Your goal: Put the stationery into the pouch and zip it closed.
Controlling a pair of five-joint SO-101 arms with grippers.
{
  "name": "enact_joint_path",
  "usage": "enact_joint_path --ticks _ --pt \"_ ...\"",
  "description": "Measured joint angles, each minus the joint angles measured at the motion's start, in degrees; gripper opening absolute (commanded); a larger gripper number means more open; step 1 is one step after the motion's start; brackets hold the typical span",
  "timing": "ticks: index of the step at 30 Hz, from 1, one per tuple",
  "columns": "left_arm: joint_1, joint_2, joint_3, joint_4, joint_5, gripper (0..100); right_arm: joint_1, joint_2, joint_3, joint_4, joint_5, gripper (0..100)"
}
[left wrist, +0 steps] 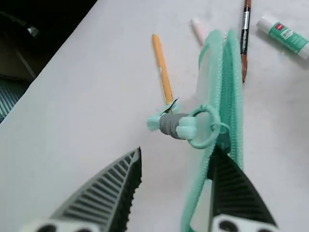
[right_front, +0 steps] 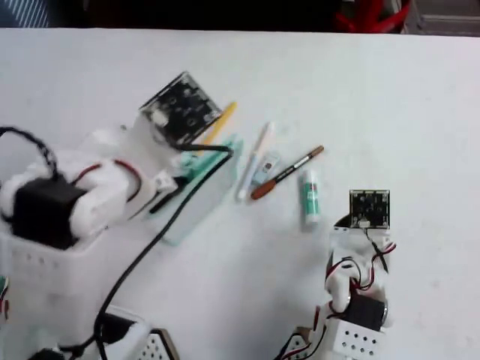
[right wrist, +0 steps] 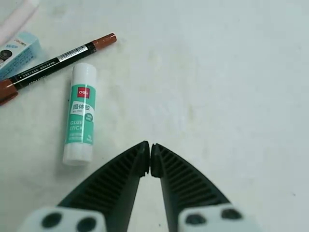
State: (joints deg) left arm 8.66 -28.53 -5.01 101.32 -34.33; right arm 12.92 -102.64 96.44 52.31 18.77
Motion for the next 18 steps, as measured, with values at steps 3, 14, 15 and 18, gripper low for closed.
enact_joint_path --ticks 3,14,15,18 --pt "-2.4 -5.9 3.0 0.0 -2.7 24 0.0 0.0 0.0 0.0 0.0 2.2" --pt "-1.8 -12.4 11.3 -5.7 -2.1 24 -6.7 -0.2 -21.3 11.8 8.0 4.8" --pt "-1.8 -12.4 11.3 -6.4 -1.4 24 -8.7 -0.3 -25.1 13.3 8.0 7.3" --pt "-1.8 -12.4 12.0 -8.4 0.4 24 -16.2 1.9 -35.3 16.4 8.0 15.2"
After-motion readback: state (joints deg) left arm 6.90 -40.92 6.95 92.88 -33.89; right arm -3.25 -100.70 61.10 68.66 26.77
